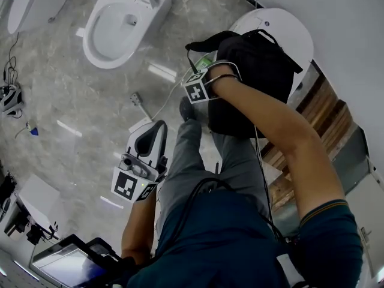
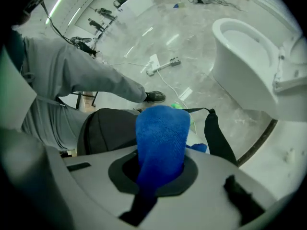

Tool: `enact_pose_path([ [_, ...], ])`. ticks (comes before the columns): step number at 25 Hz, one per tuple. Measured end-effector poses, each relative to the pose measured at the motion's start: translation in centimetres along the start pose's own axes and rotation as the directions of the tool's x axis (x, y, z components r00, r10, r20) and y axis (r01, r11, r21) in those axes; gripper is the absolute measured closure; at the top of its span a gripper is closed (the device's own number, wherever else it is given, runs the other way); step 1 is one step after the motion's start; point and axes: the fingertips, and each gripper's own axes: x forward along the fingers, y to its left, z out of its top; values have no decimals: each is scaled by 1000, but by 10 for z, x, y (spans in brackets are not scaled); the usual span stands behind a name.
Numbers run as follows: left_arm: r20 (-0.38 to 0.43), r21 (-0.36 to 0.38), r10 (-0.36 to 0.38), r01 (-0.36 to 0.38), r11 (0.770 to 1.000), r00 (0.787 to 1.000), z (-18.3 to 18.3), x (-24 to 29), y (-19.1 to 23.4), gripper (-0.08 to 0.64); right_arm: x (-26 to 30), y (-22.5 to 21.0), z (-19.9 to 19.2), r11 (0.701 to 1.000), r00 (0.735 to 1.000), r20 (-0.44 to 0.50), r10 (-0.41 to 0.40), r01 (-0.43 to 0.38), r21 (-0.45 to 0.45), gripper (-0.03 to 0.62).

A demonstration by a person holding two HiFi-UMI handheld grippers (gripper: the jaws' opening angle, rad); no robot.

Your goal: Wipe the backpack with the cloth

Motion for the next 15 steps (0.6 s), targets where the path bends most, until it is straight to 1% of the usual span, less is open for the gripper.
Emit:
enact_pose_path([
  [2,0,3,-7,7,1000,1000,2,2,1,557,-3,-8,-19,997,999,34,-10,8,72,578],
  [4,5,7,-17,17,1000,1000,5,6,0,557,-2,-19,-47,984,998,64,-9,-2,179,578],
  [5,7,9,-25,25,1000,1000,7,9,-1,557,-2,-24,-64,970,996,85,-8,-13,245,578],
  [7,4,15,-42,42,999,999,8,13,-5,557,-3,-31,-95,929,990,137,-14,-37,367,578],
  [8,-3,19,-49,49,999,999,8,15,-7,557,-4,-30,-108,911,988,154,-17,-48,410,578],
  [9,-11,23,-57,57,998,998,8,18,-8,557,-3,-27,-118,900,987,161,-20,-52,433,579],
  [10,-21,23,-67,67,997,998,6,21,-10,557,-4,-24,-124,898,988,154,-28,-43,437,578],
  [12,-39,16,-95,96,995,995,2,30,-15,557,-6,-15,-123,916,991,122,-49,-4,402,578],
  [13,-43,14,-110,111,994,993,0,34,-18,557,-7,-9,-115,927,992,116,-48,1,375,578],
  [15,-49,14,-134,135,991,990,0,43,-23,557,-5,6,-82,943,989,147,-6,-43,329,578],
])
